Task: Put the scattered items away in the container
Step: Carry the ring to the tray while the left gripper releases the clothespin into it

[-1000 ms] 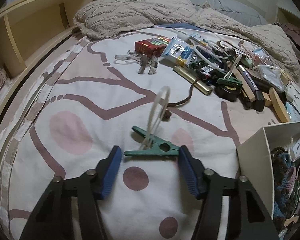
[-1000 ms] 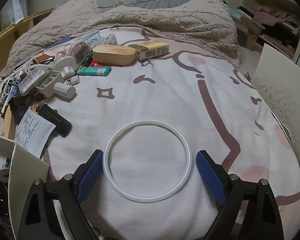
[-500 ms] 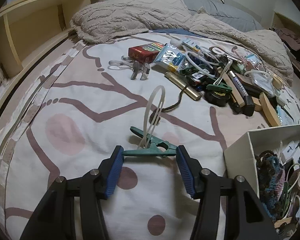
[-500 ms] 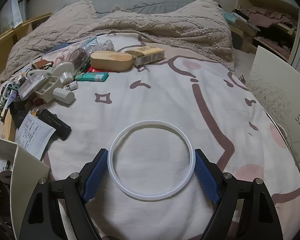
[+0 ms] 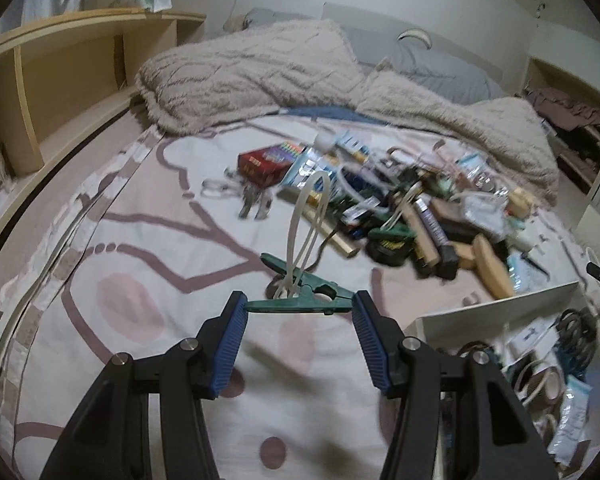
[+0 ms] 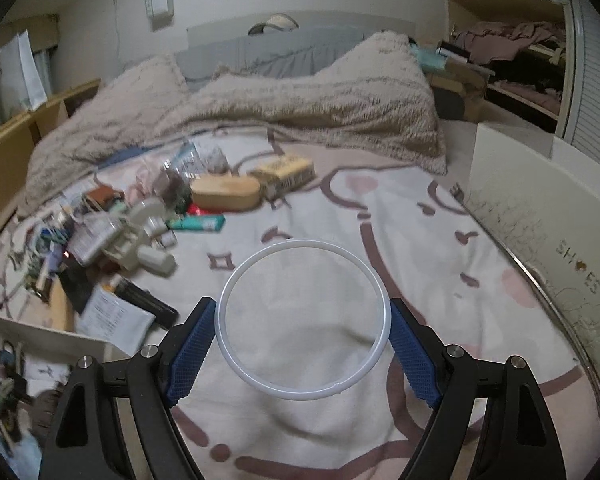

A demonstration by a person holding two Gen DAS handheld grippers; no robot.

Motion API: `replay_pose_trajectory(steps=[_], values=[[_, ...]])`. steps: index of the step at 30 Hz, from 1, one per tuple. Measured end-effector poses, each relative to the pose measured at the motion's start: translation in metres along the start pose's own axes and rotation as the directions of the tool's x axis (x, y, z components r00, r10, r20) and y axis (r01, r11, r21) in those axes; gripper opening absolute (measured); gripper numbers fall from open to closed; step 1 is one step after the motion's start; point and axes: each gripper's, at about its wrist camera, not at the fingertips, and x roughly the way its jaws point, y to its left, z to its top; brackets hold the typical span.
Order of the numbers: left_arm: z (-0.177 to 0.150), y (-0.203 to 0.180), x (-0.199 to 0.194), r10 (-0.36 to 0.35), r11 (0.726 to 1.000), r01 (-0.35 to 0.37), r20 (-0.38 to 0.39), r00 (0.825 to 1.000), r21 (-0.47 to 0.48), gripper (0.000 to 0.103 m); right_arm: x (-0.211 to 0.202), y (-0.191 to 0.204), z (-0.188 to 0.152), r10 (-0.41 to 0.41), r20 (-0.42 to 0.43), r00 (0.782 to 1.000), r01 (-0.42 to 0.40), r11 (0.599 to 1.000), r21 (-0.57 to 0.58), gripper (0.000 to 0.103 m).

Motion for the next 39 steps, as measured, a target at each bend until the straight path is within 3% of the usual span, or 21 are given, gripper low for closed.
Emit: replay_pose_trajectory(steps=[8,17,23,30,39], values=[[0.006,-0.022,-0.027,-0.074,0.996,0.071,0.064,0.995,0.045,0.054,-0.033,0.009,0.010,0.110,0.052,0.993,-0.111,0.994,0.019,0.084],[-0.001,-0.065,-0.048,-0.197,0.971,0.183,0.079,0.977,0.157,0.054,-0.053,0.048,0.006,0.294,0.030,0.955,-0.294,0.956,-0.021,0.084],[-0.014,-0.097,-0.054,-0.280,0.925,0.262,0.029,0.960,0.274,0.054,-0.052,0.073,-0.004,0.391,-0.039,0.920,-0.392,0.919,-0.033,0.084],[-0.037,-0.119,-0.055,-0.317,0.878,0.310,-0.043,0.947,0.364,0.054,-0.055,0.093,-0.012,0.443,-0.083,0.893,-0.448,0.891,-0.066,0.084],[-0.059,-0.134,-0.071,-0.303,0.824,0.311,-0.095,0.948,0.473,0.054,-0.055,0.114,-0.025,0.448,-0.133,0.884,-0.465,0.874,-0.140,0.084]])
